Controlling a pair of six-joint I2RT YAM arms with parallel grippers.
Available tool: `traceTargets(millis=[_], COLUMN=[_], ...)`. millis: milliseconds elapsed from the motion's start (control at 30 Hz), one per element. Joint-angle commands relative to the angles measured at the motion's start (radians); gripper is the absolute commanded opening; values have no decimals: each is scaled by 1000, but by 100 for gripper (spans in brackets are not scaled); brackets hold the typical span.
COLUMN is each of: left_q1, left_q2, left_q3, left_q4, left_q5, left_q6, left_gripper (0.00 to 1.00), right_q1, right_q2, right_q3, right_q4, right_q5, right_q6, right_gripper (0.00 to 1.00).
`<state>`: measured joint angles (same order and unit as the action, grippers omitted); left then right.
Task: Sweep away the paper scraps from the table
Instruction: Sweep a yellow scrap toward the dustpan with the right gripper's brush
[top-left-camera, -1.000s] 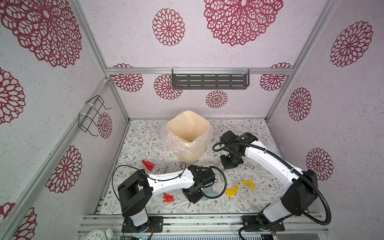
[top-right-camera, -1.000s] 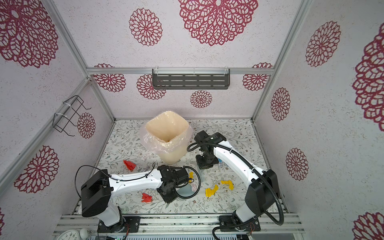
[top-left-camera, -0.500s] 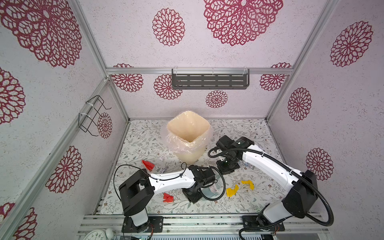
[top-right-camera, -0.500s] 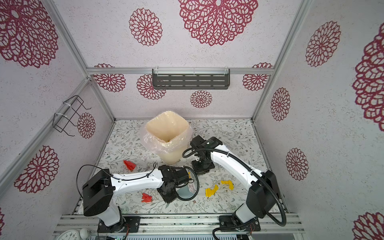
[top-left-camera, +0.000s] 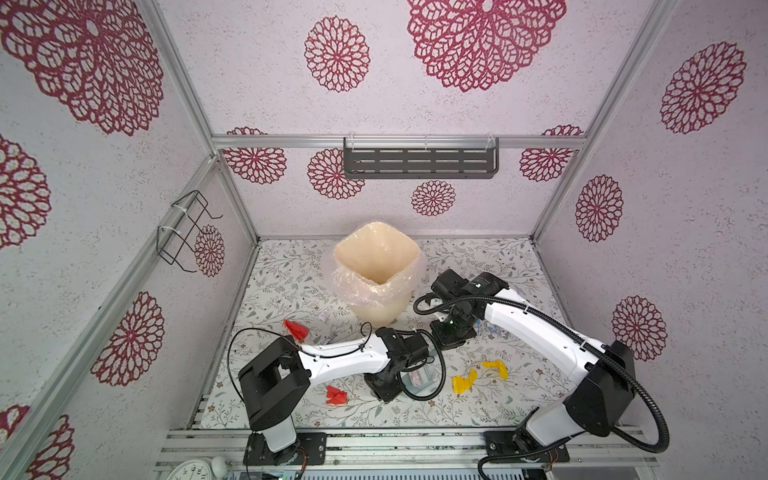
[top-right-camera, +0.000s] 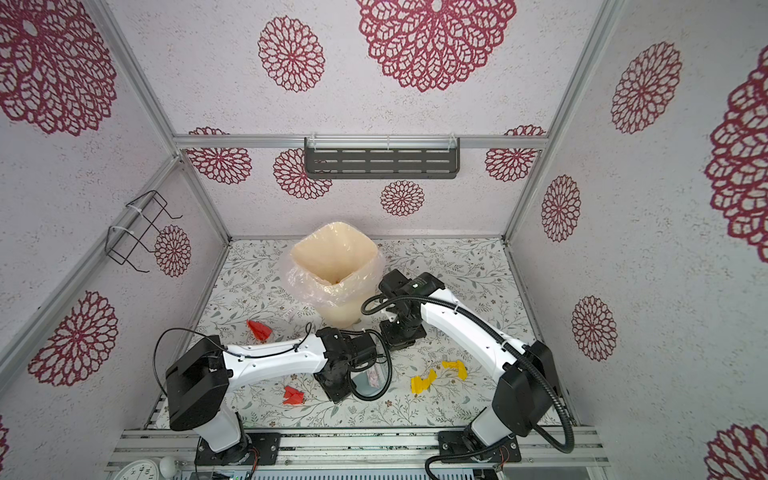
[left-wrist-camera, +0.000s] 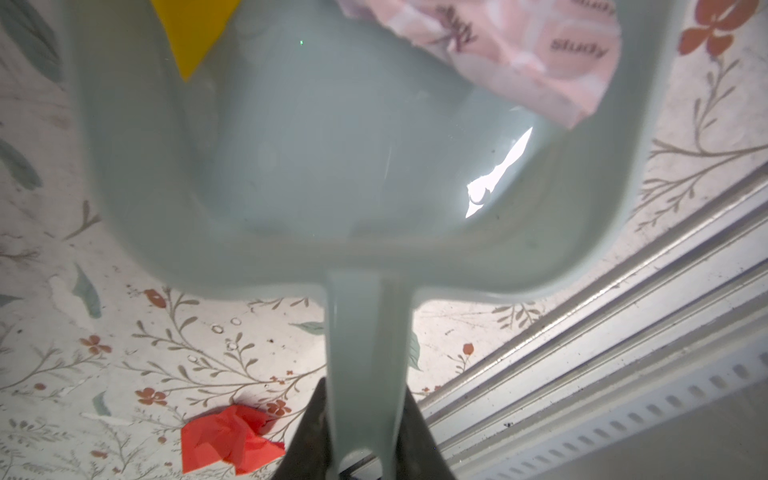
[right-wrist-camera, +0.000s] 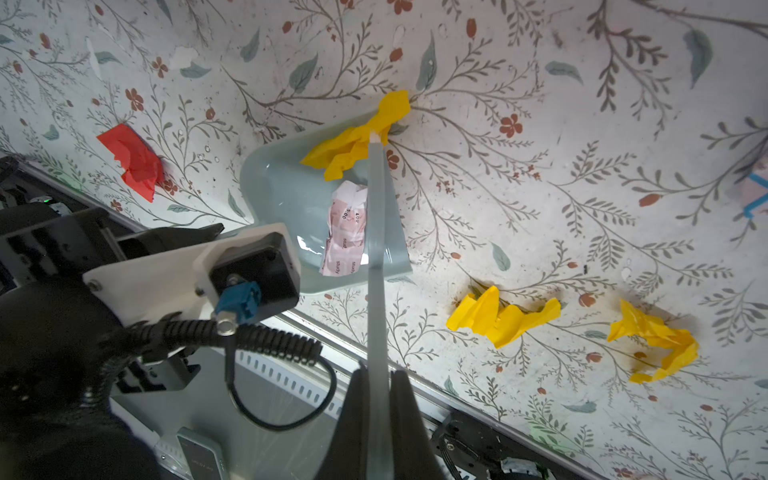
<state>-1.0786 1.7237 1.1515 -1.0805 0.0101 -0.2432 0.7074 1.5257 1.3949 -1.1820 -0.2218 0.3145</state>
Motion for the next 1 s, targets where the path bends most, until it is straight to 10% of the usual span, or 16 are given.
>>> traceTargets(millis=[0,967], left_q1=[15,47], left_q2=[26,50], left_q3=[4,30], left_q4=[28,21], left_q5=[2,-38], left_q6=[14,30], left_gripper=[0,0], right_q1=[-75,-28], right_q2=[-74,156], right_q3=[40,222], right_q4=[-49,-147], right_q5=[66,-80], right_q6=[1,-232], right_gripper=[0,0])
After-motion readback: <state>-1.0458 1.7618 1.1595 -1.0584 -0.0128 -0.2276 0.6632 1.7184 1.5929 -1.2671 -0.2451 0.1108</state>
